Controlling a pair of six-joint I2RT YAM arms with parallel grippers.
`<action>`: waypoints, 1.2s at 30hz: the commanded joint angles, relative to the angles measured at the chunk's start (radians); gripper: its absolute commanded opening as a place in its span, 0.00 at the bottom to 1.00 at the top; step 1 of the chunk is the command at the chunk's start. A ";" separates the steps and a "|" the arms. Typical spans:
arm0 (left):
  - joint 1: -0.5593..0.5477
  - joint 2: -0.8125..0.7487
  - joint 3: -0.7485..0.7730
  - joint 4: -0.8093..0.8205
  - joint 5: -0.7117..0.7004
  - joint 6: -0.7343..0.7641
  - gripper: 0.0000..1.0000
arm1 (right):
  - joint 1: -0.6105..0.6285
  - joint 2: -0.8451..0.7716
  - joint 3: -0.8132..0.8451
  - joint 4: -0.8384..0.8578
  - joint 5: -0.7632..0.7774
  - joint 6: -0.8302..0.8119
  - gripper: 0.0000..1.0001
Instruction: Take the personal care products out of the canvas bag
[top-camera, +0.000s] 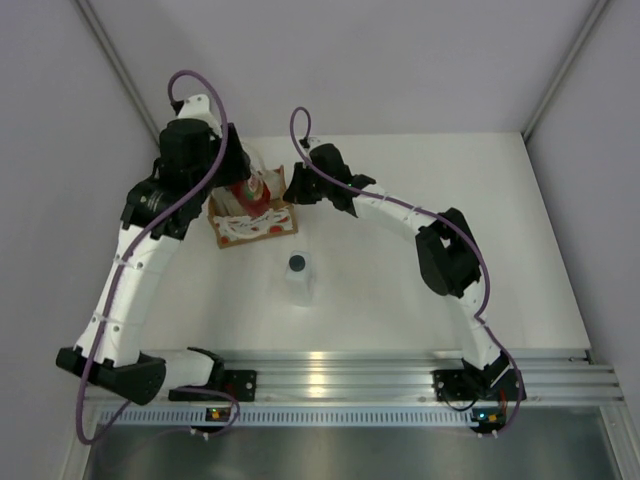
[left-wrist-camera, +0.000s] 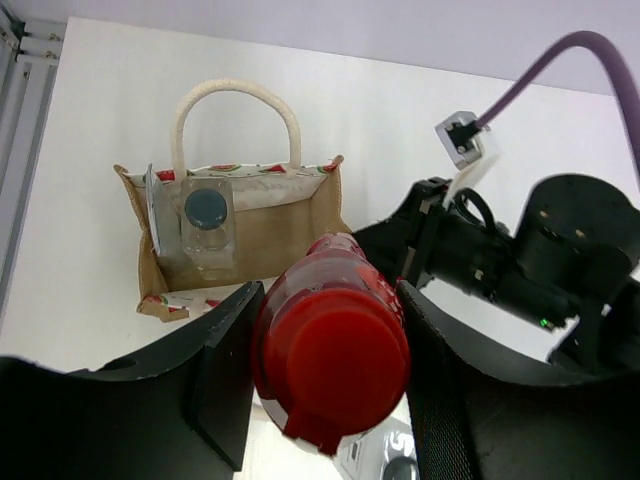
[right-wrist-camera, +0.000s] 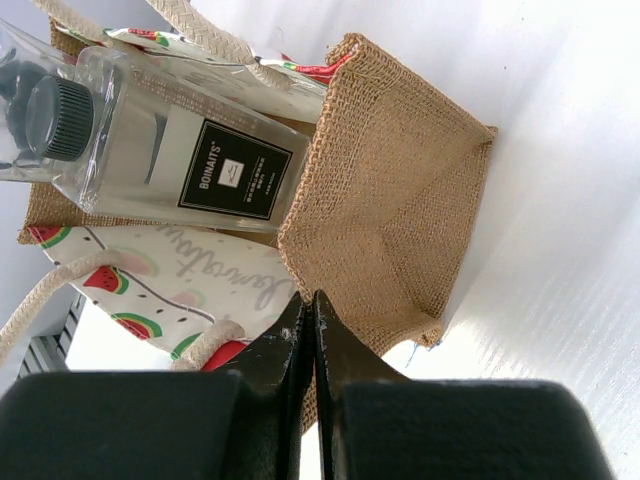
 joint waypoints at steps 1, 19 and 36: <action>-0.003 -0.111 -0.005 0.018 0.065 0.017 0.00 | -0.026 0.031 0.028 -0.046 0.025 -0.024 0.00; -0.029 -0.377 -0.468 -0.030 0.182 -0.041 0.00 | -0.026 -0.009 0.006 -0.046 0.022 -0.032 0.00; -0.331 -0.268 -0.780 0.257 -0.330 -0.264 0.00 | -0.024 -0.021 0.006 -0.048 0.020 -0.009 0.00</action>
